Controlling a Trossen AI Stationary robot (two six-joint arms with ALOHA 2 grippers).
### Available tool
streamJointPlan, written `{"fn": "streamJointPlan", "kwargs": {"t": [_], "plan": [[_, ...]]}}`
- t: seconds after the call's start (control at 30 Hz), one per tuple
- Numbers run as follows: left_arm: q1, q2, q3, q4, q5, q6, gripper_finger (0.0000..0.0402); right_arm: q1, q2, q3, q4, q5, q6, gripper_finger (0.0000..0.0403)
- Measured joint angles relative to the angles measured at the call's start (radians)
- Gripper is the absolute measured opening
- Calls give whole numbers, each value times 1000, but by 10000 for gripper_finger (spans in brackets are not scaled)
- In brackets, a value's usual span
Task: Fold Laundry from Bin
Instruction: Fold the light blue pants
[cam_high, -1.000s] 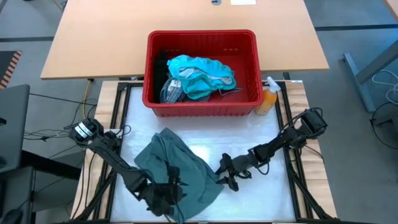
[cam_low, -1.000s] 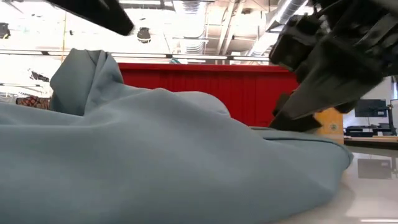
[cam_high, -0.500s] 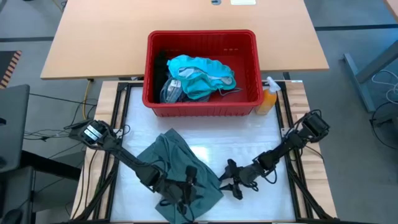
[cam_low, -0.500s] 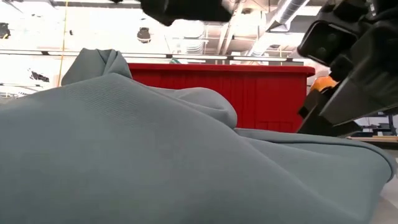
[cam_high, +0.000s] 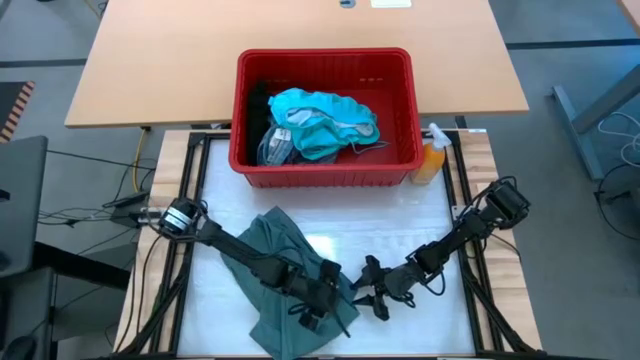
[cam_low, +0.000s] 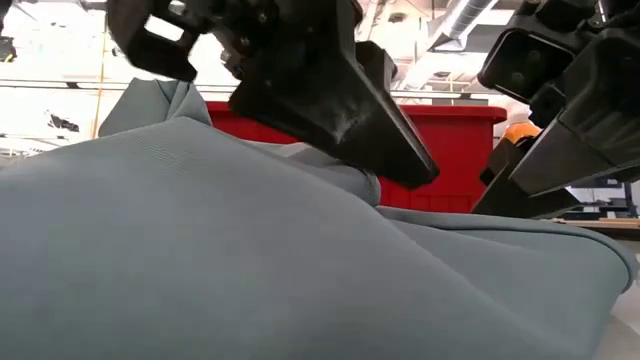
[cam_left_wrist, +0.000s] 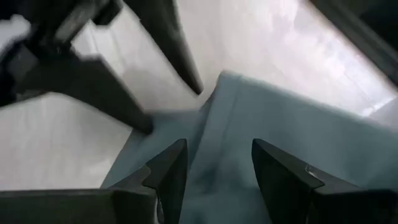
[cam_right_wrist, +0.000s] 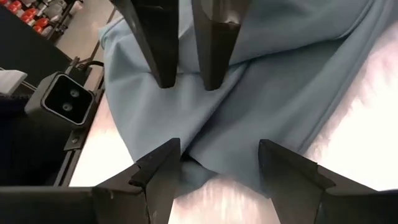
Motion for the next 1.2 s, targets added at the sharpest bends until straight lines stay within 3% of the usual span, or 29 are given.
{"fn": "streamJointPlan", "kwargs": {"t": [0.17, 0.3, 0.43, 1.03, 1.2], "plan": [[28, -1, 42, -129, 18, -52, 153, -1, 0, 0, -28, 28, -6, 244], [39, 16, 51, -87, 103, -30, 132, -3, 0, 0, -31, 30, -24, 244], [39, 33, 46, -84, 70, -7, 121, -3, 0, 0, -36, 31, -26, 244], [63, 32, 48, -162, 105, -36, 117, 0, 0, 0, -45, 31, -19, 244], [66, 59, 46, -177, 130, -57, 70, 0, 0, 0, -45, 31, -10, 244]]}}
